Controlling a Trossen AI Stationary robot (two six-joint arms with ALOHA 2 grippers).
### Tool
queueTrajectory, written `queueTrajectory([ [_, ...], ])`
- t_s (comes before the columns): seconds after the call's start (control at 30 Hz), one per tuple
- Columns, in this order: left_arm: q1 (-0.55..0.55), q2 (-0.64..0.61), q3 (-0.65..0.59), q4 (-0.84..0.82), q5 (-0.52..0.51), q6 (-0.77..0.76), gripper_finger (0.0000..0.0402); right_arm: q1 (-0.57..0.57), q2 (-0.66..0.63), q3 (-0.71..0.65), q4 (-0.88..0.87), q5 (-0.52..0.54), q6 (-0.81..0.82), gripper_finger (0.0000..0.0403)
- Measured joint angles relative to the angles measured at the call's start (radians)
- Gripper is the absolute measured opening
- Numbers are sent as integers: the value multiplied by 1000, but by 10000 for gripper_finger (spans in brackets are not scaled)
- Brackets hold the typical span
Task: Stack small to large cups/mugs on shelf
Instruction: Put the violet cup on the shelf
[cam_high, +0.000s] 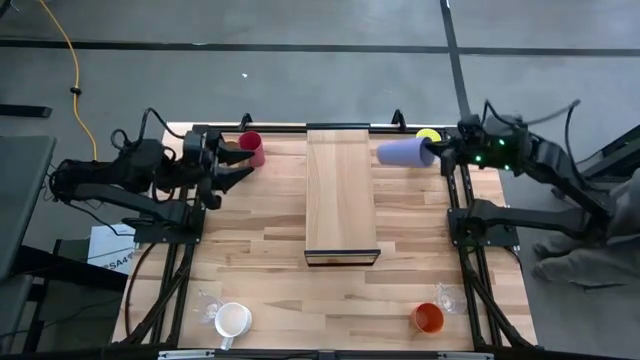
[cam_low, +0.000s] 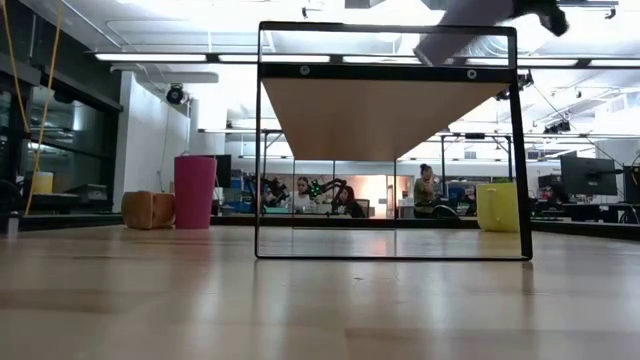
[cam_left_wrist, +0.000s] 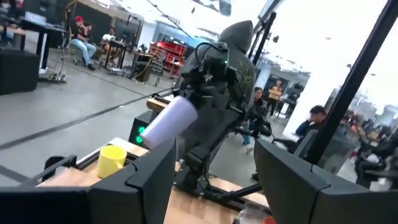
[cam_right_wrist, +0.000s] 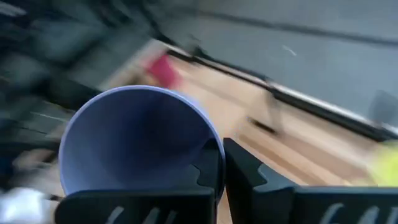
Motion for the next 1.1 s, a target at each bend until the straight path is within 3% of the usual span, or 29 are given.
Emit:
queueTrajectory([
  [0.2, 0, 57, 50, -30, -5, 140, 205, 55, -50, -193, 490, -191, -14, 0],
  [0.3, 0, 87, 88, -66, -7, 194, 205, 66, -26, -212, 603, -248, -33, 0],
  [1.0, 0, 109, 122, -114, -9, 216, 205, 69, -16, -212, 612, -277, -48, 0],
  [1.1, 0, 109, 122, -114, -12, 216, 205, 69, 3, -194, 573, -208, -3, 0],
])
